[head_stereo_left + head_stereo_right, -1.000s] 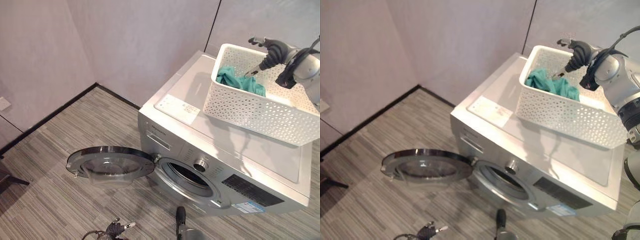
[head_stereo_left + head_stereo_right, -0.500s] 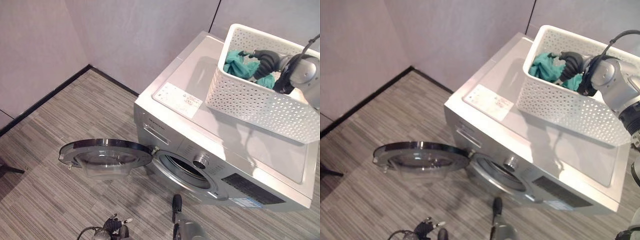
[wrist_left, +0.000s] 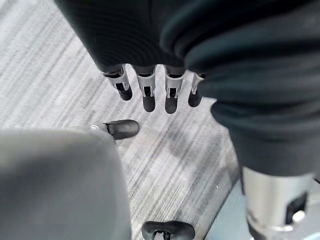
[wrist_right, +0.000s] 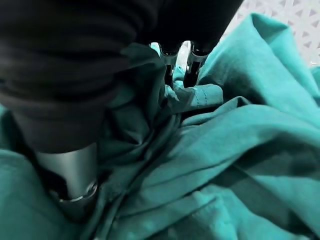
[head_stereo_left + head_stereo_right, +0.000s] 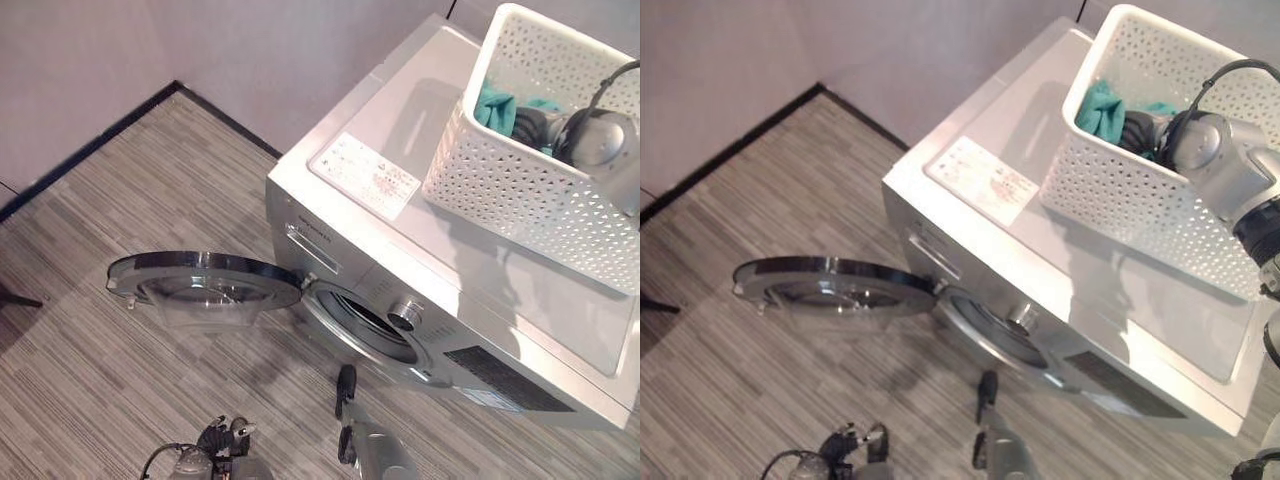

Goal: Grab the laundry basket,head to the washer,open it,put in the laundry and shut it.

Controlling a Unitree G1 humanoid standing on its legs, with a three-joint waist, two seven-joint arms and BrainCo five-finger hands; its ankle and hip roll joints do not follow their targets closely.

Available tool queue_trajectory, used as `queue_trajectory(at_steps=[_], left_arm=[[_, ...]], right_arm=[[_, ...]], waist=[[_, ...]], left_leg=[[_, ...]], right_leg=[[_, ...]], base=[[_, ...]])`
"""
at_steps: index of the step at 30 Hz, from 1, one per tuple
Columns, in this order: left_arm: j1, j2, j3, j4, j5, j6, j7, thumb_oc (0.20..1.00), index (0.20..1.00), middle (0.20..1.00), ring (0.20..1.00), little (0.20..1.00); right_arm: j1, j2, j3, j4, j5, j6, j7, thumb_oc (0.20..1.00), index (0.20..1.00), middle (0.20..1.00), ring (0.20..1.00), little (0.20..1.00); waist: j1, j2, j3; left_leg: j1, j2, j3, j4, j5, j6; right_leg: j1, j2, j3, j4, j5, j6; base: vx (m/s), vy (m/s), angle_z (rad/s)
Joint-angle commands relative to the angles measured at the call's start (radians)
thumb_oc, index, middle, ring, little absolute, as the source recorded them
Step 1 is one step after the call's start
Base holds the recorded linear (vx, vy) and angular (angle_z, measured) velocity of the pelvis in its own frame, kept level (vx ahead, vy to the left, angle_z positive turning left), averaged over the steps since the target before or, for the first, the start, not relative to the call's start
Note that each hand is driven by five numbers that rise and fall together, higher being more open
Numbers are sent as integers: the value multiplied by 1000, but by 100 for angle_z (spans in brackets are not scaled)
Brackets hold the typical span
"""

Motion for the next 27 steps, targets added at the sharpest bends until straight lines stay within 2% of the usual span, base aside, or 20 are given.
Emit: queue_trajectory(at_steps=[1,4,6,13,18,20,27], left_arm=[[-22,42,-21,-12,-4,-10,-15,1000,1000,1000,1000,1000],[-32,37,-14,-17,-5,-14,-14,1000,1000,1000,1000,1000],[-32,33,-15,-19,-5,-15,-15,1000,1000,1000,1000,1000],[-46,16,-38,-10,6,-5,-11,1000,1000,1000,1000,1000],[-45,19,-29,2,9,-4,9,1000,1000,1000,1000,1000],[-33,30,-35,2,24,-5,9,1000,1000,1000,1000,1000],[-21,35,-56,3,20,-21,16,1000,1000,1000,1000,1000]], right_arm=[[56,-10,147,-88,45,-3,99,1000,1000,1000,1000,1000],[86,-35,187,-175,75,0,141,1000,1000,1000,1000,1000],[94,-39,192,-194,74,1,148,200,200,200,200,200],[72,-21,124,-166,40,-18,57,200,200,200,200,200],[60,-35,-25,-109,61,-50,-78,200,200,200,200,200],[58,-53,-133,-21,95,-53,-140,200,200,200,200,200],[-51,-83,-244,176,173,-73,-245,200,200,200,200,200]], waist=[[31,-38,39],[32,-34,49],[31,-32,50],[16,-23,33],[2,-25,5],[-5,-25,-21],[-21,-27,-61]], left_leg=[[16,64,-16,-9,128,-19],[7,67,-14,-14,134,-21],[7,68,-13,-15,135,-22],[26,60,-5,-17,117,-16],[55,44,-3,-16,90,-9],[80,29,-3,-17,69,0],[118,3,-8,-23,28,17]], right_leg=[[-86,-105,72,173,-156,103],[-95,-105,69,180,-161,102],[-94,-104,67,180,-162,102],[-72,-109,74,184,-167,103],[-38,-121,80,180,-166,109],[-5,-132,81,173,-161,114],[44,-155,84,163,-150,123]], base=[[0,0,0],[0,0,0],[0,0,0],[2,16,0],[23,38,2],[51,45,2],[26,38,7]])
